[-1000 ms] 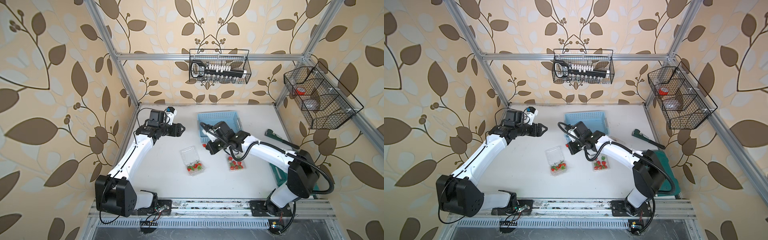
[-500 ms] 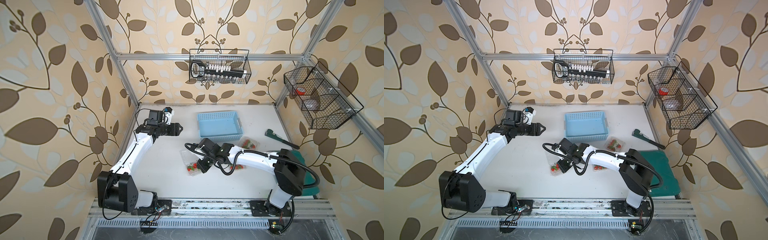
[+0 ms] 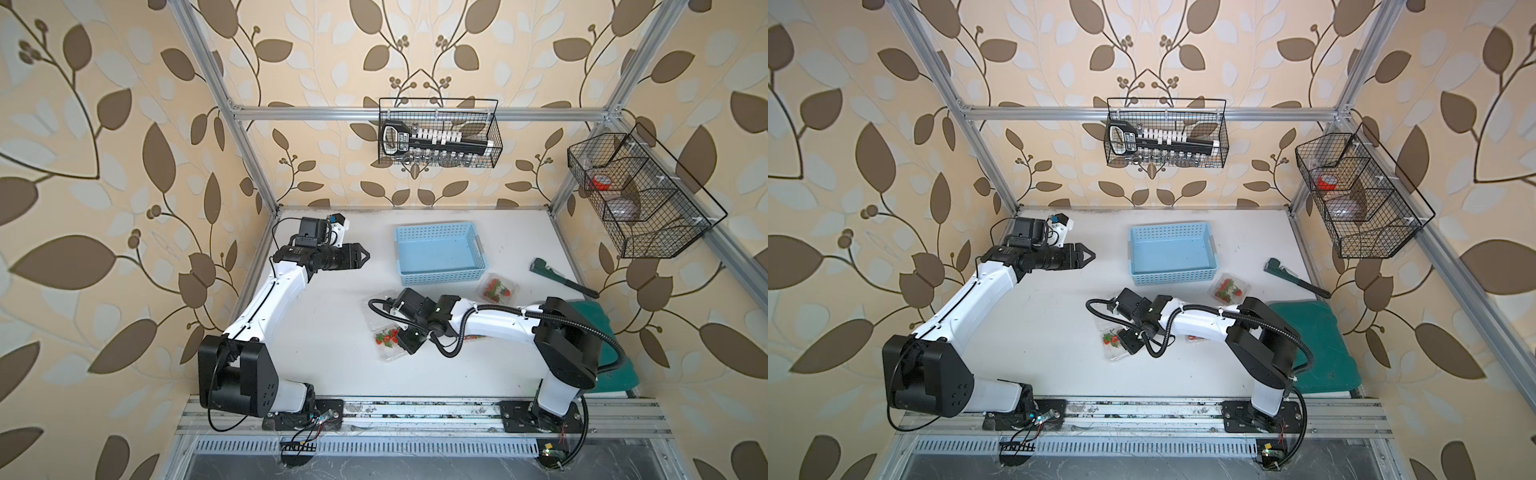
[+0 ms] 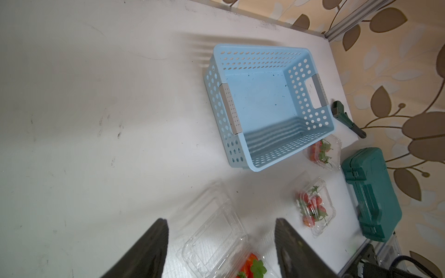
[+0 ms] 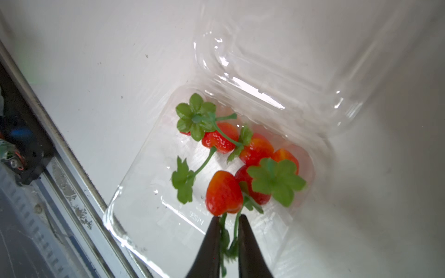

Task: Pack strawberries into containers
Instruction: Place the strawberry in the packing box, then move the packing box to the center of the board.

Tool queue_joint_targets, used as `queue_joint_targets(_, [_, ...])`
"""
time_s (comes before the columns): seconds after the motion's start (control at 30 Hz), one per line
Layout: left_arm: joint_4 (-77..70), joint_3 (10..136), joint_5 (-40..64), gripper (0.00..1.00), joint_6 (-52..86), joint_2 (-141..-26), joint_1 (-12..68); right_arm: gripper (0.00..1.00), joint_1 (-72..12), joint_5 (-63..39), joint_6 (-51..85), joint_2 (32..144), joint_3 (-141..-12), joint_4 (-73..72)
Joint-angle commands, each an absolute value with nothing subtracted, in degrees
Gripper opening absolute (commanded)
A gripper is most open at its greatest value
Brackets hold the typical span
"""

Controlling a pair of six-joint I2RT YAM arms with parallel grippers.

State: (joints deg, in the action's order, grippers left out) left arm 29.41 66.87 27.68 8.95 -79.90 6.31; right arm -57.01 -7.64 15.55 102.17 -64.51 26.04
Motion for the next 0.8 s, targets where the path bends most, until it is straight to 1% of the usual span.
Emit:
queue_joint_targets(0.0, [29.55, 67.43, 30.0, 0.72, 10.92, -79.54, 6.16, 0.19, -57.35, -4.99, 15.77, 103.87, -63.36, 26.4])
queue_joint_targets(0.23, [29.71, 65.93, 32.0, 0.72, 11.93, -79.72, 6.15, 0.26, -57.28, -3.59, 15.48, 105.39, -63.31, 25.59])
queue_joint_targets(0.37, [28.54, 64.45, 34.79, 0.72, 14.02, -79.79, 6.15, 0.26, -57.09, -2.0, 15.17, 106.48, -64.47, 25.84])
queue_joint_targets(0.77, [26.93, 58.3, 34.61, 0.72, 17.4, -77.07, 6.15, 0.25, -54.02, -0.53, 14.17, 109.77, -68.45, 24.96])
